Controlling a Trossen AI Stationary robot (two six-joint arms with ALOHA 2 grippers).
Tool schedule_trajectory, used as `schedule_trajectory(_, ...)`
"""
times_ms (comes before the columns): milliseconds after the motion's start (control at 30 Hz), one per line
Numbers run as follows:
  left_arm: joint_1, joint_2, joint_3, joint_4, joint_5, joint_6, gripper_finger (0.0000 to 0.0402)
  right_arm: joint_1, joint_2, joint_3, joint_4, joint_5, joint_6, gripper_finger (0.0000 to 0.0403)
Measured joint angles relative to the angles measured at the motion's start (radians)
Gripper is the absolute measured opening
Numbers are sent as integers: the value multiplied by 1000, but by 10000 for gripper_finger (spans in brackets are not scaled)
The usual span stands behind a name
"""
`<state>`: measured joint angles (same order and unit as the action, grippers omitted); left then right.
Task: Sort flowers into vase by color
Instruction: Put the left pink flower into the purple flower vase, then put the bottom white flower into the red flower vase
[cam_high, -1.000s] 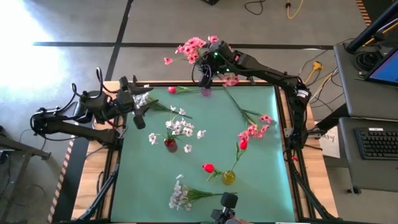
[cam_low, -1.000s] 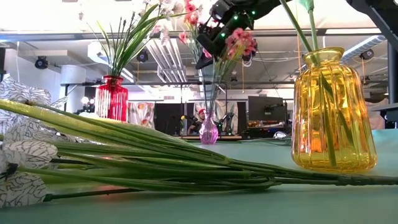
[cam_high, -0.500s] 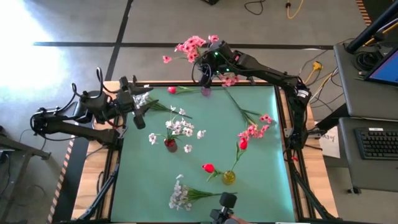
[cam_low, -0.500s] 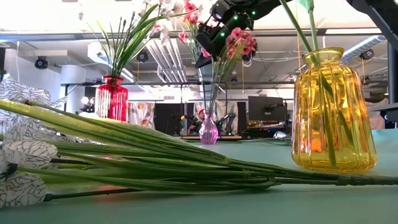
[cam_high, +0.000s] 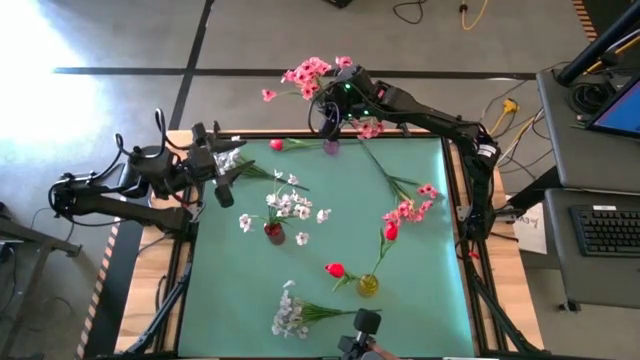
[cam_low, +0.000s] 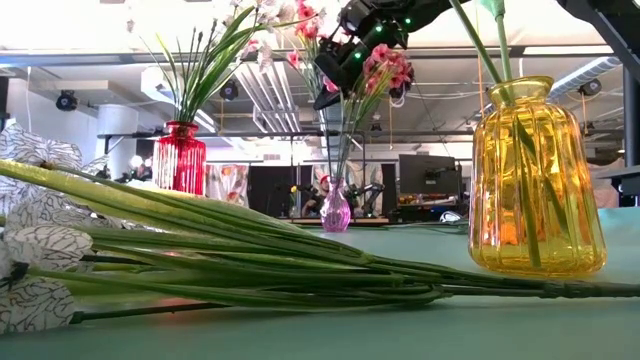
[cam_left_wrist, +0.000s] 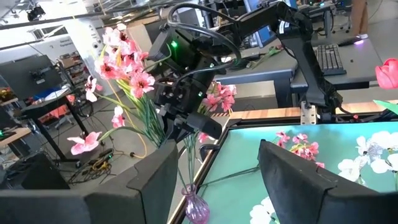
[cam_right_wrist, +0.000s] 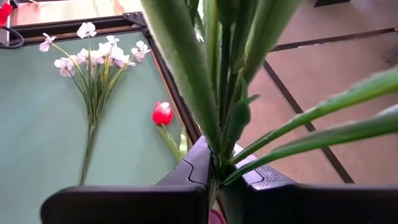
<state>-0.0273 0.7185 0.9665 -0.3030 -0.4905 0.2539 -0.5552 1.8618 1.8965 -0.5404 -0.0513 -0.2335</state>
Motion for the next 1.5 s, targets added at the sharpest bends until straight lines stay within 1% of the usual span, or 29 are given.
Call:
schedule_trajectory(800,0,0,0,-5,0,-1,207,0,0,-1,-9,0,-22,16)
schedule_trajectory(900,0,0,0,-5,0,-1,207,0,0,-1,-10,0,-20,32)
schedule_trajectory(1167,0,0,0,-6,0,-1,207,0,0,-1,-14,0,-13,112)
schedule_trajectory(1267,0,0,0,-6,0,-1,207,0,0,-1,-14,0,-12,136)
schedule_trajectory(1500,0,0,0,-6,0,-1,207,0,0,40,-60,1,1,168)
